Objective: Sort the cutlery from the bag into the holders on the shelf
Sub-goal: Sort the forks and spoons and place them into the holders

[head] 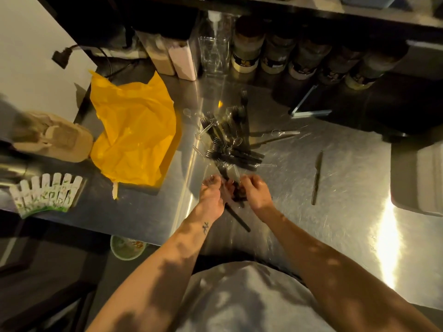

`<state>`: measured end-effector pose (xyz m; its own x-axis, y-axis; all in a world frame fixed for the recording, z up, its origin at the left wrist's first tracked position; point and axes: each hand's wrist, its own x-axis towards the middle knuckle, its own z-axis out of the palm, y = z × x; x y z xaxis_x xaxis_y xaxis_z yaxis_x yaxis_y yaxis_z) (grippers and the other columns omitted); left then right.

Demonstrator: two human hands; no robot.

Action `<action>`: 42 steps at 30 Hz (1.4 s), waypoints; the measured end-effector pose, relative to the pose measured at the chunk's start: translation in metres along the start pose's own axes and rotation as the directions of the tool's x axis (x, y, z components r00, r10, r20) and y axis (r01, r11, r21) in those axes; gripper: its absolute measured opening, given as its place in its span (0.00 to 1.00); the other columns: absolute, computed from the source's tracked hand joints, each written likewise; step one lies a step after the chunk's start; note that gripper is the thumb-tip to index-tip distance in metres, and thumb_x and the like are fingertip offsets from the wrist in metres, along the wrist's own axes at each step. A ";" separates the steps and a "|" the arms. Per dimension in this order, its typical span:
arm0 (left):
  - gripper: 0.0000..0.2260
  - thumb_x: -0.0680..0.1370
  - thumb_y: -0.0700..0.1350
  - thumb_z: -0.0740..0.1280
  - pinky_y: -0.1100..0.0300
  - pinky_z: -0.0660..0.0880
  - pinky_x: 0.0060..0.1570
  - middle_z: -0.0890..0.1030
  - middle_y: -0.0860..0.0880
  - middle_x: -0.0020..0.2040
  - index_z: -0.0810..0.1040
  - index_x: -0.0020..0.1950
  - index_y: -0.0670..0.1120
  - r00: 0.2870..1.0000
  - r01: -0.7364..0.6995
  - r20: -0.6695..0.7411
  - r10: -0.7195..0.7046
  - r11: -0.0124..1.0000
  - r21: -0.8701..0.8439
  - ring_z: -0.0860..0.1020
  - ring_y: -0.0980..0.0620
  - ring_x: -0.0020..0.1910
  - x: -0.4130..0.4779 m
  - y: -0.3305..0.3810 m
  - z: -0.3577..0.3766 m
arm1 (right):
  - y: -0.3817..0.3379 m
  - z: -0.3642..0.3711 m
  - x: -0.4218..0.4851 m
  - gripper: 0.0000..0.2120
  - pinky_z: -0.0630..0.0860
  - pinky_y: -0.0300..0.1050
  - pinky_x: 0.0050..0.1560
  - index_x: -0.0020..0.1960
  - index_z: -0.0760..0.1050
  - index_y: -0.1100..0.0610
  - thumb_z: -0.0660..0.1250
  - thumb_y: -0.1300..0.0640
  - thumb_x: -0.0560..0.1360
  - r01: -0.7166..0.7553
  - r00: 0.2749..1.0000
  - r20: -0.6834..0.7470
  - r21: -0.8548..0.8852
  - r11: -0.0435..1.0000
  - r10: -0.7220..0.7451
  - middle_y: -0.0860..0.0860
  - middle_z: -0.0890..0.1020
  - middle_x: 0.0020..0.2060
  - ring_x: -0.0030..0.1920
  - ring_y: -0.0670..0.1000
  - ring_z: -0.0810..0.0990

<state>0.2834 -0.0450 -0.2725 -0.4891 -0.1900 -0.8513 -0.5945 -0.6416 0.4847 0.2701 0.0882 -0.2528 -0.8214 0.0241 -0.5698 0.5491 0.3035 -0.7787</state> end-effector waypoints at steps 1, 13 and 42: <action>0.08 0.84 0.43 0.63 0.49 0.82 0.52 0.84 0.43 0.47 0.75 0.58 0.40 1.000 -0.015 0.000 0.015 1.000 0.016 0.85 0.48 0.45 0.003 0.001 -0.001 | 0.003 -0.002 0.006 0.08 0.71 0.28 0.36 0.56 0.77 0.57 0.65 0.53 0.83 0.011 0.999 -0.038 -0.090 0.996 -0.015 0.50 0.80 0.45 0.43 0.47 0.80; 0.06 0.84 0.45 0.63 0.61 0.75 0.29 0.80 0.48 0.42 0.76 0.56 0.43 0.994 -0.090 0.066 0.088 0.996 0.023 0.76 0.54 0.32 0.006 0.014 -0.001 | 0.011 0.020 0.060 0.11 0.81 0.53 0.55 0.57 0.79 0.51 0.67 0.47 0.80 0.005 0.994 -0.078 -0.664 0.748 -0.076 0.50 0.82 0.53 0.53 0.53 0.81; 0.16 0.84 0.40 0.62 0.59 0.78 0.38 0.79 0.48 0.44 0.72 0.71 0.49 0.976 -0.043 0.215 0.026 0.996 0.078 0.78 0.53 0.39 0.003 -0.013 0.051 | 0.034 -0.091 0.094 0.15 0.76 0.51 0.61 0.66 0.79 0.55 0.69 0.54 0.80 0.258 0.955 0.041 -0.601 0.757 -0.293 0.54 0.80 0.58 0.58 0.55 0.78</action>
<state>0.2573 0.0005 -0.2712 -0.6302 -0.0418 -0.7753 -0.6209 -0.5726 0.5355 0.1977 0.1878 -0.3091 -0.9392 -0.1053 -0.3268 0.1109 0.8079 -0.5788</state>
